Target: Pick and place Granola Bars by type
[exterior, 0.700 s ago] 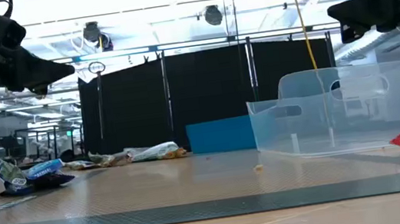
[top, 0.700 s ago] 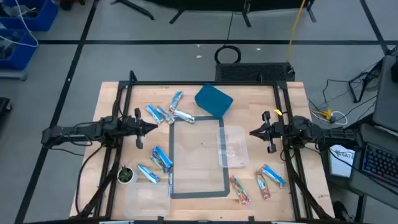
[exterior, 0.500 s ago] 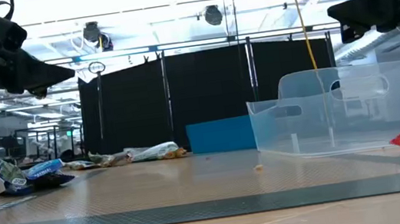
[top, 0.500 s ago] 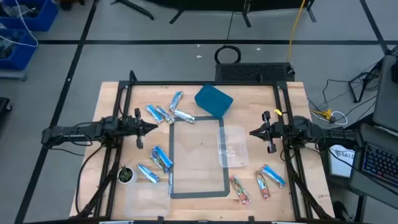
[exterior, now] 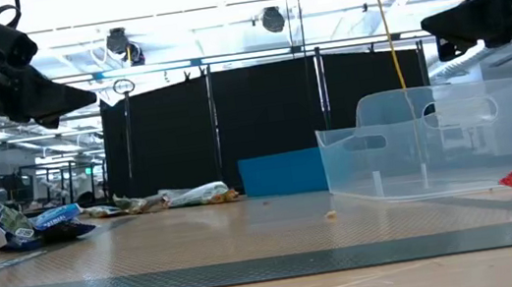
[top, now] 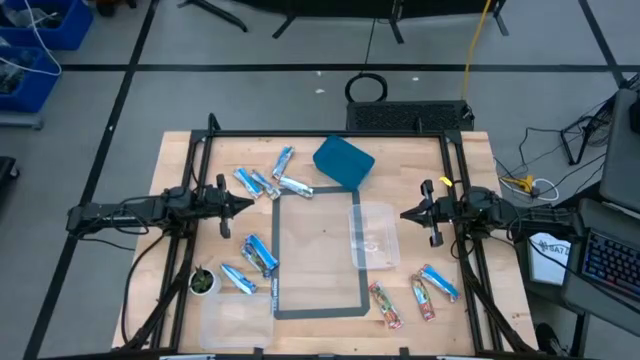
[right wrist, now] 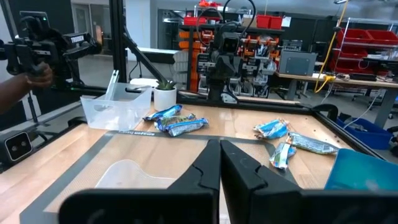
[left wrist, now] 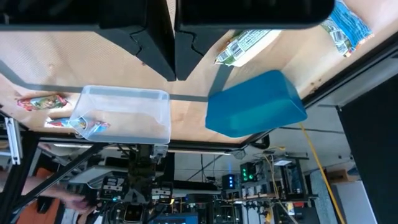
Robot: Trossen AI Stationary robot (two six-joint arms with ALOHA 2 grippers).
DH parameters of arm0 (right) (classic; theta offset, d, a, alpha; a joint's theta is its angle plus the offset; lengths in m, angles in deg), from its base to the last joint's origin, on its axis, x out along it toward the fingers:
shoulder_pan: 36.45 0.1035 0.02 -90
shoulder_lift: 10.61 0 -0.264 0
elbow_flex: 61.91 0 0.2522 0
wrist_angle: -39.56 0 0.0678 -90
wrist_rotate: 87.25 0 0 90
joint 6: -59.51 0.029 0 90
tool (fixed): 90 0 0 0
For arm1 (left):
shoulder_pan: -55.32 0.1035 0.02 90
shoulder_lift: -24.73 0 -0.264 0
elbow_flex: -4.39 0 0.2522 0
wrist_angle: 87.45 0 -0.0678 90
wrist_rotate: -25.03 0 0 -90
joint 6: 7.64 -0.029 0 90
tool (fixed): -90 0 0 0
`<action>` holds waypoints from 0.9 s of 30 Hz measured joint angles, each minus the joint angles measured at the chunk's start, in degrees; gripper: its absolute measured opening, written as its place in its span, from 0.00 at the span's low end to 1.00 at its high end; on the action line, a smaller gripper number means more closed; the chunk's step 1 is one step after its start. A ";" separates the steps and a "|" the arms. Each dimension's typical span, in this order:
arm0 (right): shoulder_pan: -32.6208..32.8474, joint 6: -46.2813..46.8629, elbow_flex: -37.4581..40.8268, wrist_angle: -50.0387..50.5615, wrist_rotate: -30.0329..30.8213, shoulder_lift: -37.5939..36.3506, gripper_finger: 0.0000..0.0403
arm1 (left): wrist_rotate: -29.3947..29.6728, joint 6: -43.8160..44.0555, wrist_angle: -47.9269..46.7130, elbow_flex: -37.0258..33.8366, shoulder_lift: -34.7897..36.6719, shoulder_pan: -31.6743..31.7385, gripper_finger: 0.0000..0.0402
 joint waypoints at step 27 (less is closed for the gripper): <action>-0.01 0.00 0.01 0.00 -0.01 0.00 0.01 | 7.96 6.84 -11.66 21.63 -22.40 9.01 0.09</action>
